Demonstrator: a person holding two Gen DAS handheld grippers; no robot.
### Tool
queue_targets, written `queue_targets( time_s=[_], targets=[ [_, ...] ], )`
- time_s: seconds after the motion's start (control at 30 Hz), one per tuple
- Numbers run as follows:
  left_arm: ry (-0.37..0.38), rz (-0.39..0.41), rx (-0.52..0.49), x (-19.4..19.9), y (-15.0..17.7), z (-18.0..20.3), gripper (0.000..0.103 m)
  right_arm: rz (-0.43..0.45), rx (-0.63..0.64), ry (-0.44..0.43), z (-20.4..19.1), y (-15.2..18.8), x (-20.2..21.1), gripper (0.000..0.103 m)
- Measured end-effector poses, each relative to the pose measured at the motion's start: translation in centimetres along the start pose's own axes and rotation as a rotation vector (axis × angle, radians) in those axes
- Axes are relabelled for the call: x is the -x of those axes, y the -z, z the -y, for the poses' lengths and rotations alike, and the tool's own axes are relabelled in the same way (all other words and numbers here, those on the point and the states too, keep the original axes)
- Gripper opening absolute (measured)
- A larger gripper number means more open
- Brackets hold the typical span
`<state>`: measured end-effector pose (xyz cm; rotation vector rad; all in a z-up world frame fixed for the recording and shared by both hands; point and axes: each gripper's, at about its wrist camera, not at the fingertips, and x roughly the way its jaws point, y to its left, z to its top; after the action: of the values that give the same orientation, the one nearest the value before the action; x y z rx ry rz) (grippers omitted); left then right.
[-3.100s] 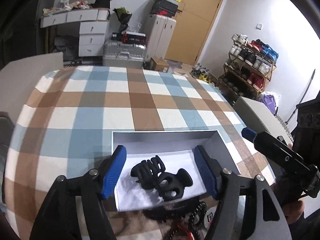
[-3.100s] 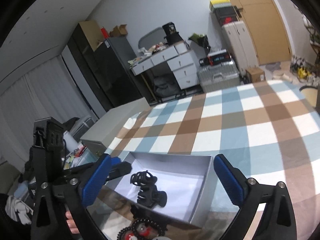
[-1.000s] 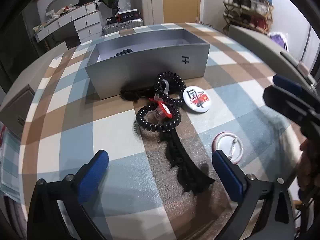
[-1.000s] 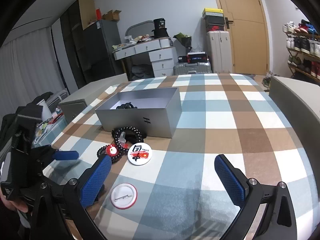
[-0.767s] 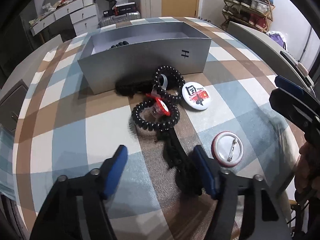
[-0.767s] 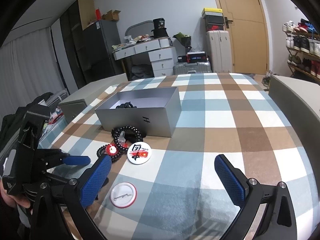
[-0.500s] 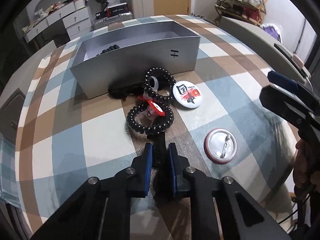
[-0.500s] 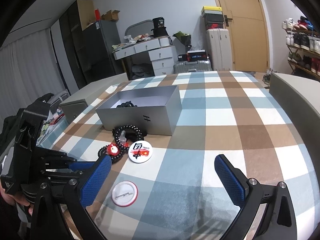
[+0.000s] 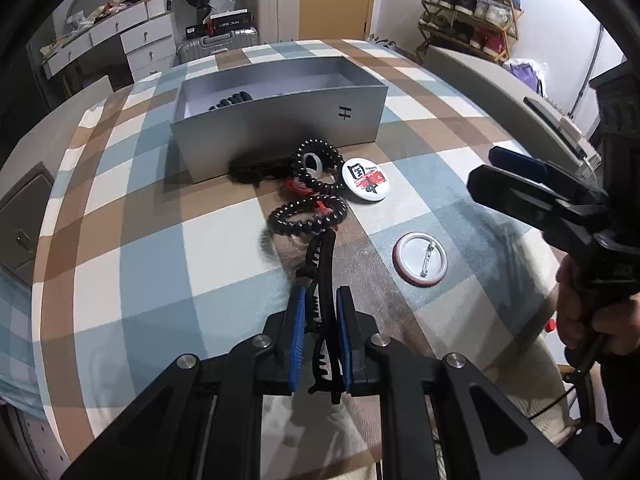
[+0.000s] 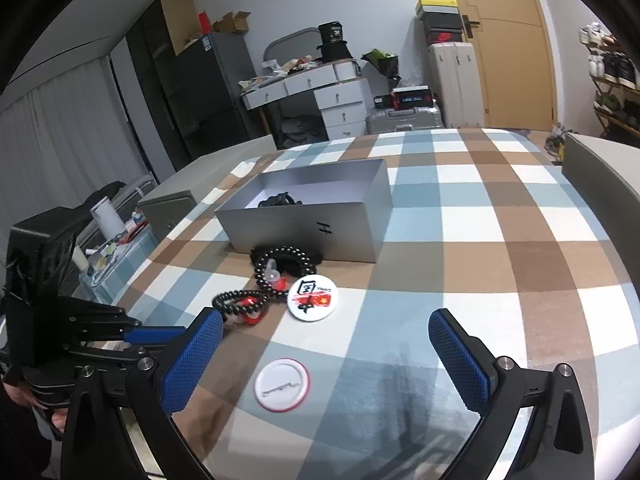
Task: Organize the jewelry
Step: 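Grasp the black hair claw clip with the left tool and lift it, then grasp the plain white round badge with the right tool while the left tool holds the clip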
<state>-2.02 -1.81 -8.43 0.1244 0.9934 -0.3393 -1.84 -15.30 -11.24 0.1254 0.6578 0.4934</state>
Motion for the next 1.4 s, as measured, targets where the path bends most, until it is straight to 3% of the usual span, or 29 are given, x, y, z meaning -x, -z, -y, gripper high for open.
queue_targets(
  time_s=[0.53,0.87,1.03,1.3,1.37,1.4],
  targets=[
    [0.007,0.086,0.120,2.5,1.3,-3.8,0.010,-0.088,0.066,-0.057,-3.0,-0.1,-2.2,0.103],
    [0.024,0.097,0.170,2.5,2.2,-5.6,0.010,-0.184,0.148,-0.018,-4.4,2.0,-3.1,0.101],
    [0.028,0.106,0.172,2.8,2.5,-5.7,0.010,-0.216,0.153,0.004,-4.2,2.6,-3.6,0.089],
    [0.021,0.107,0.190,2.9,2.7,-6.1,0.010,-0.225,0.273,0.107,-5.4,3.7,-3.9,0.052],
    [0.017,0.108,0.187,3.0,2.7,-6.1,0.010,-0.217,0.284,0.098,-5.5,3.8,-3.8,0.042],
    [0.017,0.108,0.187,3.0,2.7,-6.1,0.010,-0.216,0.284,0.100,-5.5,3.8,-3.8,0.042]
  ],
)
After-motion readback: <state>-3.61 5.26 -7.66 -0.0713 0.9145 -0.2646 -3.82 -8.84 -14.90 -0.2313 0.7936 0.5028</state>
